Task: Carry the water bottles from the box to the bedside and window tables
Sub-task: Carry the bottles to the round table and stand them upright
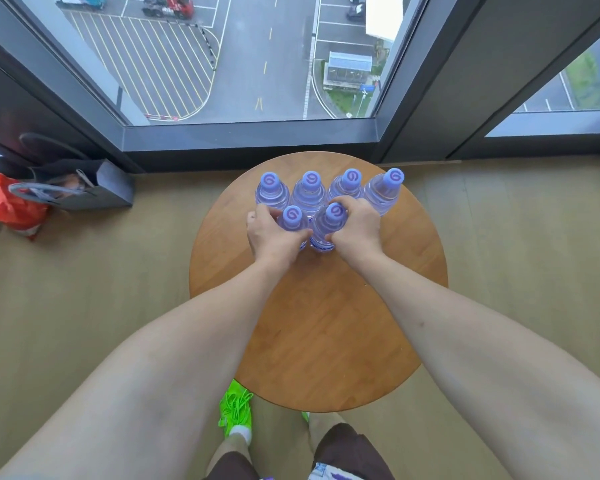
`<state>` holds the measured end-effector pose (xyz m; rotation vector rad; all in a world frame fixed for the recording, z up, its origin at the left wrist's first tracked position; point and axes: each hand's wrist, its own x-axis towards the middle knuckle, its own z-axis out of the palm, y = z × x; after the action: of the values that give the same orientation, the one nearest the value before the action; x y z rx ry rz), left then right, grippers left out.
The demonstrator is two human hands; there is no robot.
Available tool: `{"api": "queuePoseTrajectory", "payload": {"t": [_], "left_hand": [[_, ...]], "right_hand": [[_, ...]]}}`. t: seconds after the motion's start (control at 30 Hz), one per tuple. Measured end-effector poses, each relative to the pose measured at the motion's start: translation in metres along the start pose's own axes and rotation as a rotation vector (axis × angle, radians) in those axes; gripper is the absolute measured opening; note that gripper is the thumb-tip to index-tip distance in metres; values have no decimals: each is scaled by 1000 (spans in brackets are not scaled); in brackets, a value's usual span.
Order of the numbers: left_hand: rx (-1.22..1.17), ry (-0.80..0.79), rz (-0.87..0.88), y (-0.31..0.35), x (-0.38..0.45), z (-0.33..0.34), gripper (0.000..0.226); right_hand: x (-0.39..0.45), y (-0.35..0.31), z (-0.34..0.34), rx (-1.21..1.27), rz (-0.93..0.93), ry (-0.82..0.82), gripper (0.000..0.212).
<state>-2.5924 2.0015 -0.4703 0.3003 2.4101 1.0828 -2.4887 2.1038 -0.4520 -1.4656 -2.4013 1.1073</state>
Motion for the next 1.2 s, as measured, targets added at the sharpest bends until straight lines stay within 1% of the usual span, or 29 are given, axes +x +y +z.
{"api": "queuePoseTrajectory", "payload": {"t": [0.2,0.43,0.57,0.67,0.8,0.87,0.93,1.0,1.1,1.2], "left_hand": [[0,4,17,-6,3,3,63],[44,-89,43,1,0,-4,84],[108,-73,13,6,-8,-20,91],[192,-62,10,12,-19,-40,92],[307,-61,53,22,-43,-78,89],[342,-45,81,27,-57,-103,85],[384,-6,114,30,-72,-134,78],[437,37,136,30,-89,-168,76],[536,122,148,13,-123,-227,78],[595,209,119,-24,-168,-293,83]], "right_hand": [[-1,0,1,16,-3,-12,54],[-9,-3,-7,21,12,-56,63],[-18,-12,-14,-56,-4,-69,73],[-28,-25,-20,-167,-69,-112,76],[-47,-50,-32,-343,-151,-141,76],[-62,-69,-35,-368,-199,-139,73],[-82,-93,-36,-386,-254,-166,71],[-104,-120,-33,-402,-323,-194,72],[-152,-165,-21,-450,-458,-225,82],[-216,-210,3,-485,-568,-256,87]]}}
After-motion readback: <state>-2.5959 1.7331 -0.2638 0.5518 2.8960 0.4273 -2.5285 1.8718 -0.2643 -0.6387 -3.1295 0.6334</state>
